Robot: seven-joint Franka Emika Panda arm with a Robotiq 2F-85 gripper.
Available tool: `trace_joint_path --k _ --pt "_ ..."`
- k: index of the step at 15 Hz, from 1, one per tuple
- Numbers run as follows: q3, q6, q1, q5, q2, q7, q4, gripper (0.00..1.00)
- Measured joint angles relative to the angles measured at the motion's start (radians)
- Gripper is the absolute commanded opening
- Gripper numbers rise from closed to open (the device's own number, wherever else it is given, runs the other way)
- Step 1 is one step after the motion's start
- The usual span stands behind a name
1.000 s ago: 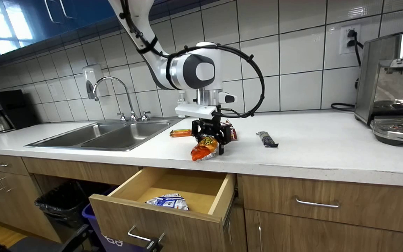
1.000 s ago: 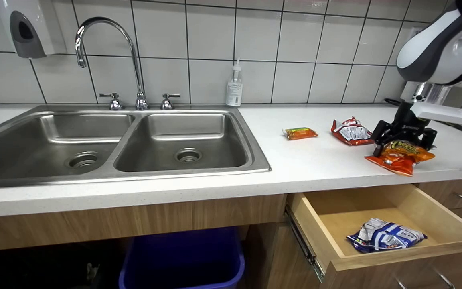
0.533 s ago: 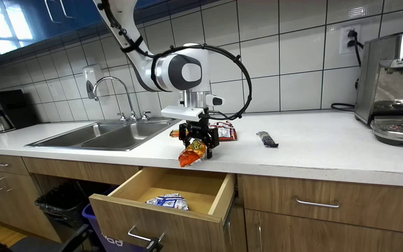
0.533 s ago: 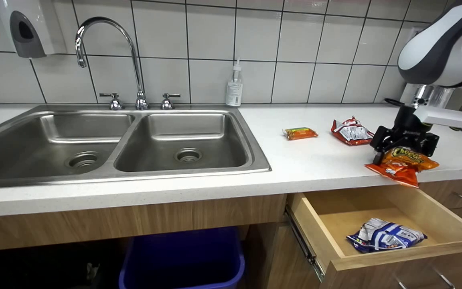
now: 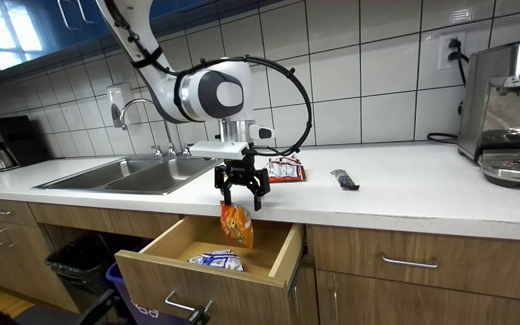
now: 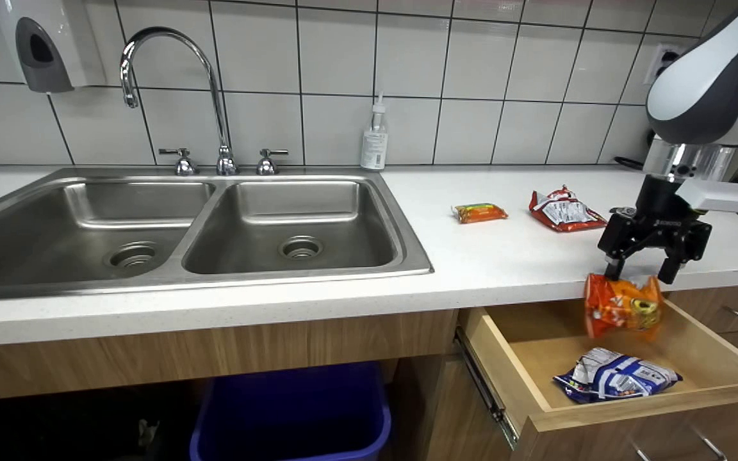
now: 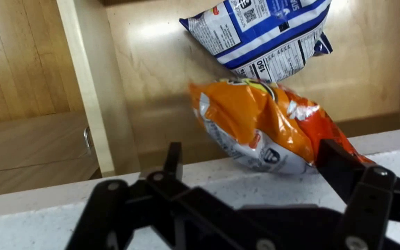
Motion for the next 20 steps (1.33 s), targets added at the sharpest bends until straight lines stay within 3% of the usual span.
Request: trace_joint_path --k 9,20 --pt "0.0 0.003 0.036 -0.056 -0.059 0.0 -0.06 1.0" --pt "0.0 0.004 0.04 -0.082 -0.101 -0.004 -0.037 1.0"
